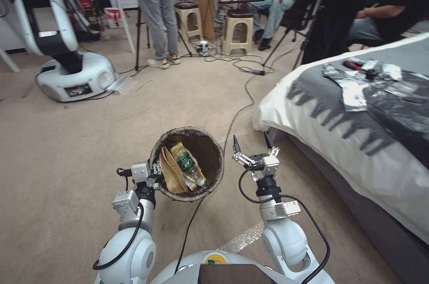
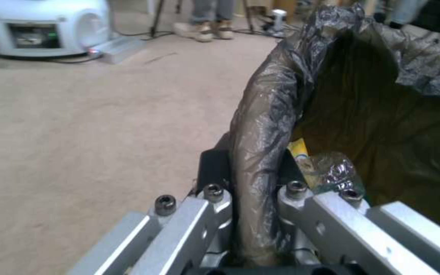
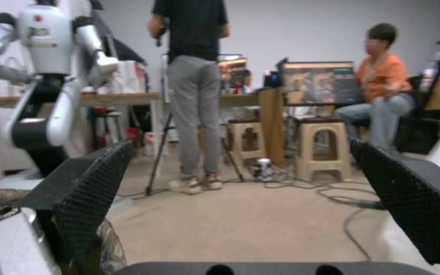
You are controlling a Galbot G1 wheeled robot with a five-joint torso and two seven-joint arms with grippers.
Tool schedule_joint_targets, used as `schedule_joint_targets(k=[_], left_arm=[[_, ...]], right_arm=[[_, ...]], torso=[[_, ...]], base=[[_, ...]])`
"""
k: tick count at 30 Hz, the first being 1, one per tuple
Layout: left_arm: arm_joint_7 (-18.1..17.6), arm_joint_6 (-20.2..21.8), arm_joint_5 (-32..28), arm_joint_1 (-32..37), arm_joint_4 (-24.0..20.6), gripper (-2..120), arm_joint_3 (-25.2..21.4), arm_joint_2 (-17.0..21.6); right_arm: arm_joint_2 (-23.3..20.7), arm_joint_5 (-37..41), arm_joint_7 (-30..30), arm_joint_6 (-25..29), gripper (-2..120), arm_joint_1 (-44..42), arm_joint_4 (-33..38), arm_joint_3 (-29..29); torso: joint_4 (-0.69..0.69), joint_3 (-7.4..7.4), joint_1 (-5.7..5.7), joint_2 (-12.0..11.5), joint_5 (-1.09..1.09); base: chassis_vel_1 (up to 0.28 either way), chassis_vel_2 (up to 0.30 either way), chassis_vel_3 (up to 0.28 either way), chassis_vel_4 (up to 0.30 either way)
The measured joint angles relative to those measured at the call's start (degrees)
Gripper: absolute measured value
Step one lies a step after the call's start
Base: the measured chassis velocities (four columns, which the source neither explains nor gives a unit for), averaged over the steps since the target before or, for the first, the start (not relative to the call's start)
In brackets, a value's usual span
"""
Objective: Pick up the trash bin, then pick up the garbage from the floor and place it into the trash bin.
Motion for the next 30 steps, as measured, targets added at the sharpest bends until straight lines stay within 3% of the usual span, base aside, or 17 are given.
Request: schedule_joint_targets(k=[21,30], left_arm=[[0.18,-0.68,0.55,0.00,0.67,5,0.21,-0.08],[0.76,-1.35,1.68,-0.01,0.83,5,0.33,-0.06]], right_arm=[[0.47,-1.11,0.07,0.10,100,-0.06,-0.08,0.46],[0.53,-1.17,0.08,0.01,100,-0.02,0.05,0.54]], torso=[[0.01,0.00,0.00,0.00,-0.01],[-0.02,0.00,0.00,0.00,0.00]], base=[[0.126,0.121,0.124,0.117],[0.048,0.036,0.038,0.032]])
